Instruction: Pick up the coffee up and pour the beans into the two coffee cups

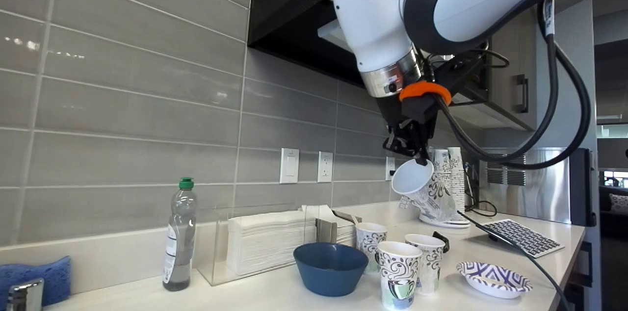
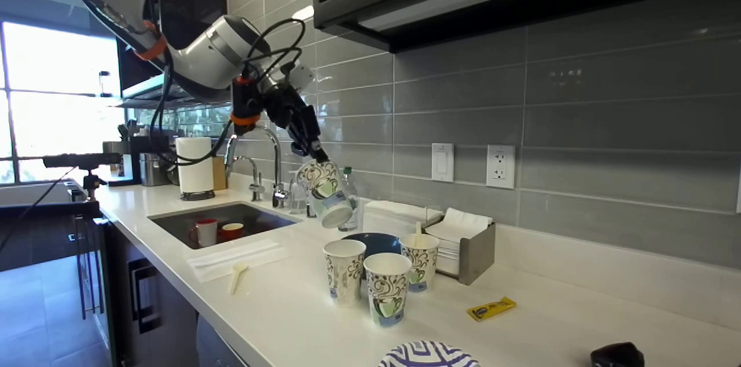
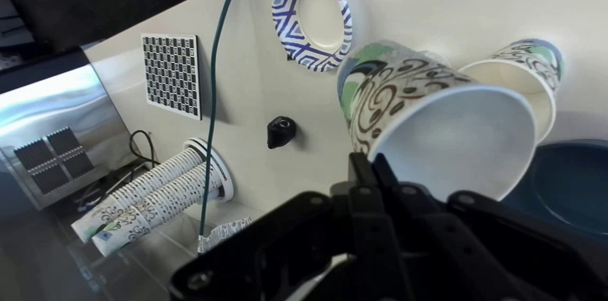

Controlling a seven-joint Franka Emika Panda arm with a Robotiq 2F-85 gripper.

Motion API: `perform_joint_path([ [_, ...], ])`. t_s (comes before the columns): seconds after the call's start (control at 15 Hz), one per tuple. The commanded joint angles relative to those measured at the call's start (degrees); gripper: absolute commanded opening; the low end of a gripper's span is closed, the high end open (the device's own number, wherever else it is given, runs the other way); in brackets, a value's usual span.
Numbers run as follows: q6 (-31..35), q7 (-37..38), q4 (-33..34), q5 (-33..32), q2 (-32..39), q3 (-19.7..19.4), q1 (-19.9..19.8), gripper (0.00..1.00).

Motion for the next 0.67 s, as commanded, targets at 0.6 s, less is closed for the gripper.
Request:
perform_joint_path([
  [0.6,-3.55,2.12,4.33,-3.98,6.41,-2.87,3.84,0.01],
])
